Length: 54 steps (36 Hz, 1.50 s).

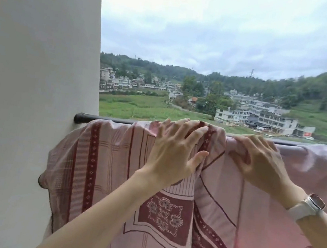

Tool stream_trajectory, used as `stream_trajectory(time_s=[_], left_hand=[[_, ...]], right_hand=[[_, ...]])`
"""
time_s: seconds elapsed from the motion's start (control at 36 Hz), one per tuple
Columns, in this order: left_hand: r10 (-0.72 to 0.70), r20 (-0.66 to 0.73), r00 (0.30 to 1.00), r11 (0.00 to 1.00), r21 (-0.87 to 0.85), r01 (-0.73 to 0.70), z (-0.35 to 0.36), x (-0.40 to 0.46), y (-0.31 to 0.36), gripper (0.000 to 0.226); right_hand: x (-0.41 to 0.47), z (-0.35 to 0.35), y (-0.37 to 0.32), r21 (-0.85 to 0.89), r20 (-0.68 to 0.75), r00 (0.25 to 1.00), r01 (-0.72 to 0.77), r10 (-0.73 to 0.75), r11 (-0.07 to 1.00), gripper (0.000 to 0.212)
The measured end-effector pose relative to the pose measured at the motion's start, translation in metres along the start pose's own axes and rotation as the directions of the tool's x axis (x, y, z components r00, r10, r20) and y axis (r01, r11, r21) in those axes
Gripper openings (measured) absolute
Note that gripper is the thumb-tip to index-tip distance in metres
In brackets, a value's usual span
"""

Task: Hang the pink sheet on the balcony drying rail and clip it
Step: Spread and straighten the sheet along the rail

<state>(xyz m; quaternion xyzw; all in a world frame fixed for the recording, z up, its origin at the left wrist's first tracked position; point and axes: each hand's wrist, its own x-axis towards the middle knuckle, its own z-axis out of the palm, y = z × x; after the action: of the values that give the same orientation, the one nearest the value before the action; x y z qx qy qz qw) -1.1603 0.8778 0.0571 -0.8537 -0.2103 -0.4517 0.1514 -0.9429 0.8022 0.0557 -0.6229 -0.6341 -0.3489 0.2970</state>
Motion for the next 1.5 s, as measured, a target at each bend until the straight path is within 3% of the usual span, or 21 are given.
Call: stream_trajectory(time_s=[0.14,0.22,0.33,0.5,0.56,0.61,0.69,0.75,0.81,0.92,1.0,1.11,1.17,1.22,1.31,1.36,1.42,1.5], left_hand=[[-0.065,0.068,0.996,0.996,0.07,0.06,0.029,0.027,0.031,0.047],[-0.098,0.042,0.994,0.992,0.078,0.095,0.039,0.039,0.048,0.044],[-0.055,-0.024,0.998,0.991,0.119,0.058,0.059,0.061,0.083,0.044],[-0.093,0.035,0.995,0.991,0.098,0.089,0.091,0.114,0.148,0.056],[-0.111,0.092,0.99,0.983,0.154,0.096,0.104,0.128,0.161,0.049],[-0.18,0.162,0.97,0.975,0.164,0.153,0.114,0.133,0.167,0.037],[-0.297,0.142,0.944,0.953,0.107,0.284,0.124,0.128,0.176,0.045],[-0.33,0.025,0.944,0.944,-0.009,0.33,0.129,0.13,0.187,0.039],[-0.309,0.009,0.951,0.945,-0.11,0.309,0.134,0.137,0.204,0.035],[-0.097,0.068,0.993,0.995,-0.021,0.099,0.144,0.154,0.241,0.048],[-0.075,0.175,0.982,0.992,0.113,0.055,0.155,0.164,0.259,0.044],[-0.061,0.201,0.978,0.987,0.158,0.029,0.173,0.181,0.277,0.047],[-0.065,0.211,0.975,0.985,0.171,0.029,0.182,0.19,0.286,0.047],[-0.069,0.234,0.97,0.983,0.181,0.026,0.191,0.196,0.295,0.044],[-0.095,0.295,0.951,0.987,0.151,0.051,0.205,0.198,0.3,0.037],[-0.09,0.285,0.954,0.986,0.16,0.046,0.214,0.193,0.301,0.042],[-0.067,0.22,0.973,0.986,0.165,0.03,0.218,0.188,0.301,0.047],[-0.066,0.164,0.984,0.994,0.102,0.05,0.211,0.18,0.299,0.043]], right_hand=[[0.003,0.005,0.019,0.115,-0.11,0.99,0.097,-0.084,0.989,0.028],[0.004,-0.008,0.046,0.256,-0.185,0.982,0.006,0.043,0.967,0.026],[0.004,-0.029,0.102,0.177,-0.212,0.975,-0.034,0.072,0.984,0.017],[0.016,-0.061,0.191,0.206,-0.185,0.979,-0.05,0.09,0.977,0.023],[0.019,-0.078,0.22,0.251,-0.176,0.969,-0.125,0.172,0.96,0.02],[0.012,-0.092,0.243,0.357,-0.074,0.977,-0.163,0.201,0.92,0.031],[-0.022,-0.095,0.262,0.41,0.232,0.971,-0.146,0.052,0.9,0.064],[-0.046,-0.083,0.271,0.211,0.316,0.948,-0.03,-0.039,0.977,0.058],[-0.056,-0.075,0.279,0.041,0.195,0.977,0.081,-0.087,0.996,0.044],[-0.055,-0.071,0.293,0.189,0.08,0.982,0.156,-0.173,0.97,0.031],[-0.055,-0.084,0.325,0.205,0.003,1.0,0.024,-0.025,0.978,0.022],[-0.051,-0.104,0.382,-0.072,-0.014,0.995,-0.096,0.095,0.993,0.014],[-0.046,-0.112,0.404,-0.16,-0.088,0.975,-0.218,0.206,0.963,0.018],[-0.04,-0.121,0.421,-0.199,-0.118,0.905,-0.425,0.409,0.883,0.02],[-0.037,-0.124,0.424,-0.283,0.041,0.778,-0.593,0.627,0.754,0.028],[-0.037,-0.119,0.409,-0.257,0.054,0.808,-0.557,0.587,0.79,0.035],[-0.039,-0.111,0.381,-0.136,-0.006,0.898,-0.436,0.439,0.89,0.037],[-0.047,-0.1,0.335,0.066,-0.102,0.961,-0.253,0.258,0.965,0.037]])
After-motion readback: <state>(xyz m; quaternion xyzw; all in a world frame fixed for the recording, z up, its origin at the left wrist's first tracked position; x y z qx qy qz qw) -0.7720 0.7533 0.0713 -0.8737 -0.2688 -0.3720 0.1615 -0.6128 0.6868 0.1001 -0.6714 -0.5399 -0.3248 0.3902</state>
